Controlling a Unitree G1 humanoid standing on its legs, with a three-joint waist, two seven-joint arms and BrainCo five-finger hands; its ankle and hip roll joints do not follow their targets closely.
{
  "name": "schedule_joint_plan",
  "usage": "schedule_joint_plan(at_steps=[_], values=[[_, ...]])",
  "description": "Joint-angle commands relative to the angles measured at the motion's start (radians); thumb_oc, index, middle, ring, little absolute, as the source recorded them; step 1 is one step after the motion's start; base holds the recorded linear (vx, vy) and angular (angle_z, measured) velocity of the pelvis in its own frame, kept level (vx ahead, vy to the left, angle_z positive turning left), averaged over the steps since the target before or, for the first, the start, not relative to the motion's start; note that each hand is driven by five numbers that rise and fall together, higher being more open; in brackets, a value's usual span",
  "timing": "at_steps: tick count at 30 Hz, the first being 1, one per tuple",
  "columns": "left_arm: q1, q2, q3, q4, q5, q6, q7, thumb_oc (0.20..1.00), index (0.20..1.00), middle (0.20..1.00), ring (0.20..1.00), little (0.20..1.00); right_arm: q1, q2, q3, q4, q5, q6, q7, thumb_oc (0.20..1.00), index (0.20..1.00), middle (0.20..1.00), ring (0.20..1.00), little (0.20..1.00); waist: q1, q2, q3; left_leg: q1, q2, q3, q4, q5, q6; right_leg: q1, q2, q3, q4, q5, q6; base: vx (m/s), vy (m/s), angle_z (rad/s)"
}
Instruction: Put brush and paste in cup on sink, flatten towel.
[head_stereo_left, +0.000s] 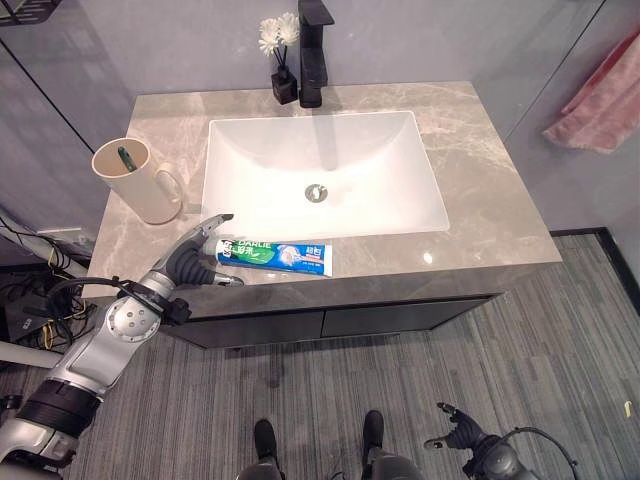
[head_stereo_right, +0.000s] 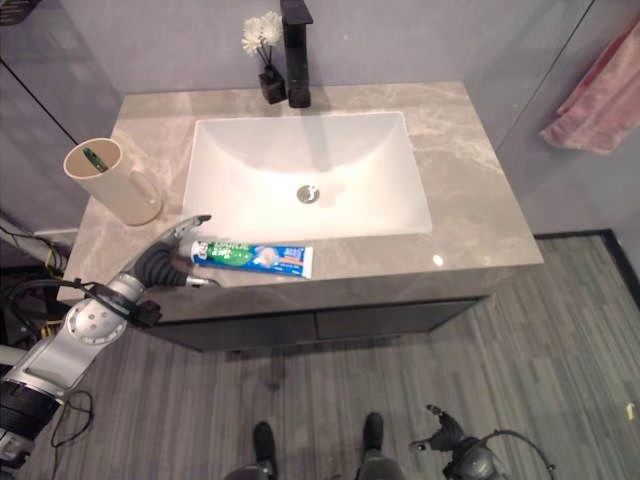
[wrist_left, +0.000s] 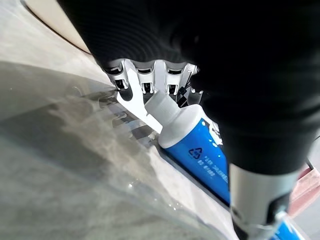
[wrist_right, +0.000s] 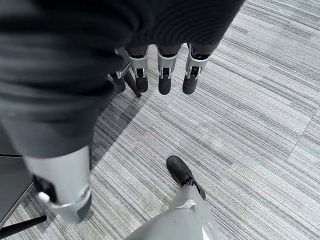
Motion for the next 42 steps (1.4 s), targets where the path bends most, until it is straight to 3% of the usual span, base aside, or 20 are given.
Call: schedule_joint_plan(at_steps=[1, 23, 27, 29, 36, 42], values=[[-0.083, -0.002, 0.004, 0.045, -0.063, -0.012, -0.015, 1.0, 1.0, 1.0, 1.0, 1.0, 0.019, -0.048, 0.021, -0.029, -0.01, 0.0, 0.002, 1.0, 1.0, 1.0, 1.0, 1.0, 0.003, -0.009, -0.02, -0.013, 0.032, -0.077, 0.003, -0.012, -0.021, -0.021, -0.091, -0.021, 0.0, 0.057, 0.109, 0.0, 0.0, 0.0], [-0.084, 0.02, -0.044, 0.05, -0.073, -0.002, -0.067, 1.0, 1.0, 1.0, 1.0, 1.0, 0.054, -0.066, 0.009, -0.047, -0.012, -0.005, 0.009, 1.0, 1.0, 1.0, 1.0, 1.0, -0.007, -0.002, -0.025, -0.018, 0.043, -0.066, 0.003, -0.008, -0.028, -0.039, -0.082, -0.007, 0.0, 0.053, 0.105, 0.0, -0.002, -0.02], [-0.096, 0.027, -0.052, 0.051, -0.078, -0.004, -0.071, 0.784, 0.784, 0.784, 0.784, 0.784, 0.06, -0.067, 0.01, -0.047, -0.012, -0.006, 0.012, 1.0, 1.0, 1.0, 1.0, 1.0, -0.009, 0.0, -0.026, -0.019, 0.045, -0.064, 0.003, -0.007, -0.029, -0.042, -0.08, -0.005, 0.0, 0.053, 0.105, 0.0, 0.0, 0.0], [-0.098, 0.028, -0.056, 0.056, -0.079, -0.004, -0.073, 0.583, 0.583, 0.583, 0.583, 0.583, 0.061, -0.066, 0.011, -0.041, -0.012, -0.006, 0.013, 1.0, 1.0, 1.0, 1.0, 1.0, -0.01, -0.001, -0.026, -0.017, 0.046, -0.063, 0.003, -0.007, -0.03, -0.041, -0.079, -0.003, 0.0, 0.052, 0.104, 0.0, 0.0, 0.0], [-0.091, 0.031, -0.064, 0.06, -0.067, -0.001, -0.085, 0.548, 0.548, 0.548, 0.548, 0.548, 0.074, -0.076, 0.003, -0.053, -0.014, -0.005, 0.018, 1.0, 1.0, 1.0, 1.0, 1.0, -0.014, 0.003, -0.029, -0.015, 0.049, -0.058, 0.003, -0.006, -0.032, -0.042, -0.074, 0.005, 0.0, 0.05, 0.103, 0.0, -0.002, -0.01], [-0.073, 0.017, -0.064, 0.068, -0.03, 0.0, -0.084, 0.464, 0.464, 0.464, 0.464, 0.464, 0.077, -0.074, -0.007, -0.04, -0.01, -0.004, 0.016, 1.0, 1.0, 1.0, 1.0, 1.0, -0.015, 0.006, -0.033, -0.006, 0.051, -0.053, 0.003, -0.008, -0.033, -0.038, -0.071, 0.007, 0.0, 0.046, 0.1, -0.01, -0.011, -0.09]])
